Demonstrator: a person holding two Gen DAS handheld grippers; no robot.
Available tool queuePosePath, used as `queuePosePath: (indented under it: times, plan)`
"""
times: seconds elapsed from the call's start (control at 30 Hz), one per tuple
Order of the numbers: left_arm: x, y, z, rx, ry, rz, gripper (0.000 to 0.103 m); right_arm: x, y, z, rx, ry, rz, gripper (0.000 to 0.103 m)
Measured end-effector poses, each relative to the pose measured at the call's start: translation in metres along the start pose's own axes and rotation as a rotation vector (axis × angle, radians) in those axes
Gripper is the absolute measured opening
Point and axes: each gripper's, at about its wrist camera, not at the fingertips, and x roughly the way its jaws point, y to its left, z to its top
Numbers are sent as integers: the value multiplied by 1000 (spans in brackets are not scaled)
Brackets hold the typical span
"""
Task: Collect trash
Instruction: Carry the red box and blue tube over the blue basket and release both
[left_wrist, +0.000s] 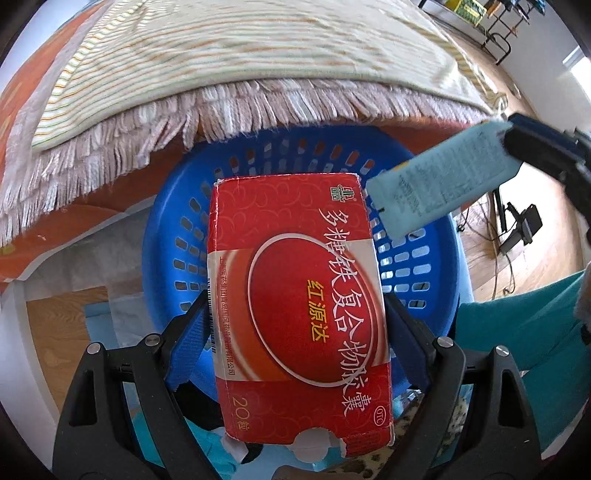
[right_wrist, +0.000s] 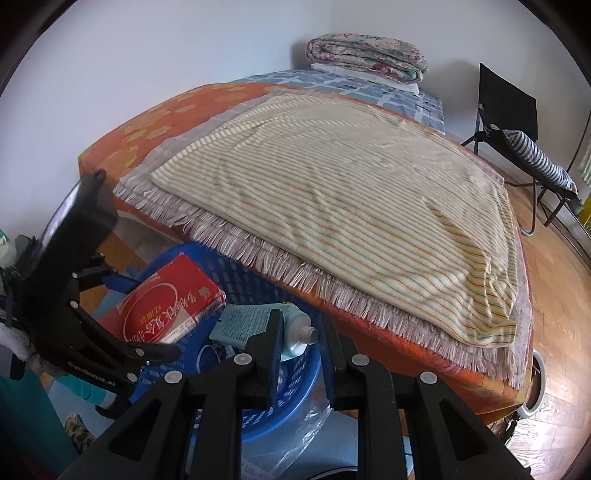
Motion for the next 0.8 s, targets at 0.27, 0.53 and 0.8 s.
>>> queuePosePath:
  times: [0.27,0.53,0.8]
  plan:
    - [4,-11,3,34,9,10,90,1,1,1,0,1,6,18]
    - [1,-14,8,48,2,2,90,4,0,1,7,7,14,18]
    - [-4,-15,9,41,-15,2,90,15,1,-1,30,41,60,31]
